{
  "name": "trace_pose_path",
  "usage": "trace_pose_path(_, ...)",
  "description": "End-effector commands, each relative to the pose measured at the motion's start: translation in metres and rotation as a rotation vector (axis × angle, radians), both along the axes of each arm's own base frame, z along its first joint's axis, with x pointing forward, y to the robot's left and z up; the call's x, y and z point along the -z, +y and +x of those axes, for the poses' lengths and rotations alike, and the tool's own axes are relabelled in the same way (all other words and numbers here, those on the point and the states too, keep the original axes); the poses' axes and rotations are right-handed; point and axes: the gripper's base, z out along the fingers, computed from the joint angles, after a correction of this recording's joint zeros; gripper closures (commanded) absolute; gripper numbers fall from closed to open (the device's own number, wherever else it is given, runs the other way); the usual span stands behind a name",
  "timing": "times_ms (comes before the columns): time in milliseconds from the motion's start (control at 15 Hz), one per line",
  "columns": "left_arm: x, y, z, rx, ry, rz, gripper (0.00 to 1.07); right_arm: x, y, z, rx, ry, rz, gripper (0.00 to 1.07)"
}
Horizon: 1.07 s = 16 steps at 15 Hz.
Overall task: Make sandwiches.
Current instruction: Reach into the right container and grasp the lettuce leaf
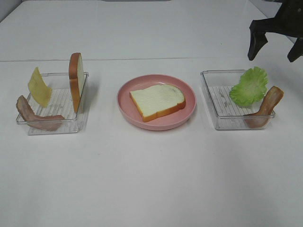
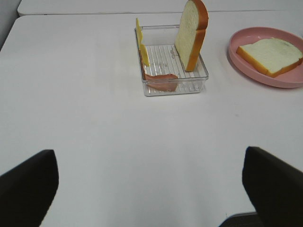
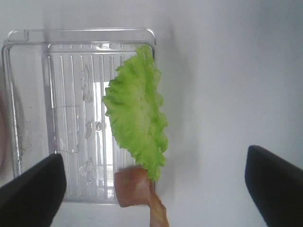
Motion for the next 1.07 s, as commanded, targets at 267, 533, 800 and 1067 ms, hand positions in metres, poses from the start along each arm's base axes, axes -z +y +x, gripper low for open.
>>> trace_pose_path(267,0.000,0.000,-0.002,-0.004,-0.019,-0.002,0.06,0.043,0.000,0.011,-0.019,0.047,0.028,0.08)
trace_pose_path(533,0.000,0.000,-0.002,-0.004,-0.019,-0.002,0.06,0.064,0.003,0.014,-0.038,0.083,0.060,0.10)
trace_pose_path(800,0.000,0.000,-0.002,-0.004,-0.019,-0.002,0.06,0.068,0.003,0.014,-0.038,0.092,0.063,0.30)
trace_pose_path(1067,0.000,0.000,-0.002,-0.004,-0.019,-0.002,0.06,0.068,0.001,0.014,-0.066,0.088,0.044,0.77)
